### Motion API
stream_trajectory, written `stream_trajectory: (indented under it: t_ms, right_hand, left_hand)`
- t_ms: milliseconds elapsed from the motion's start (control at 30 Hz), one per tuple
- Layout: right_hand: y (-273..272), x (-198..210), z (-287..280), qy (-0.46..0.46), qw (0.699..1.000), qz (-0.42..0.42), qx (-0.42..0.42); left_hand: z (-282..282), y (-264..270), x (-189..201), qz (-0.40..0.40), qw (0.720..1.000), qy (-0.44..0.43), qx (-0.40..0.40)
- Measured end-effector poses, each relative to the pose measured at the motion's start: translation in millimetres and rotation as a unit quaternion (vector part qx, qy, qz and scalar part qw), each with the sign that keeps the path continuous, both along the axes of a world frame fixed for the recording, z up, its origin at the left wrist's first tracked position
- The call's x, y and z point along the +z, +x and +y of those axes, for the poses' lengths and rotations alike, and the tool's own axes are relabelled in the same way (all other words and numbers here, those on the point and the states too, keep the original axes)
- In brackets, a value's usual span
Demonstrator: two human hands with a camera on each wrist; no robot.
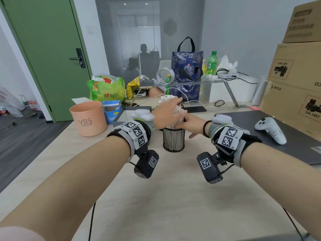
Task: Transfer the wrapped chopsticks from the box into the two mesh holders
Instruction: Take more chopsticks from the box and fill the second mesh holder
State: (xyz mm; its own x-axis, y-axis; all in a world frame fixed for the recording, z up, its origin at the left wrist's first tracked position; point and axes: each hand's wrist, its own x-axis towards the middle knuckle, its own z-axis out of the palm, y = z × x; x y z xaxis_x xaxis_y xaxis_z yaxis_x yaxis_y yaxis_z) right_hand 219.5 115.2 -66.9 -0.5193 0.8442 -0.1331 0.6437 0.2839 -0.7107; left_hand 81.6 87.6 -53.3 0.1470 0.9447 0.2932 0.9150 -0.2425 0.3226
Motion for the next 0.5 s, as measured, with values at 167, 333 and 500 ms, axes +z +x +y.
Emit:
stream_trajectory:
  t_ms: [167, 333, 500]
  right_hand:
    - [5, -1, -10, 0.009, 0.999, -0.043, 0.013]
    - [2, -1, -12, 0.053, 0.997, -0.047, 0.006]
    - [-6, -2, -12, 0.066, 0.997, -0.03, 0.02]
  left_hand:
    - [-10, -23, 1, -0.093, 0.976, 0.133, 0.145]
    - [-30, -54, -9, 0.13, 0.944, -0.105, 0.284]
    - [-30, -69, -18, 0.155, 0.946, -0.153, 0.24]
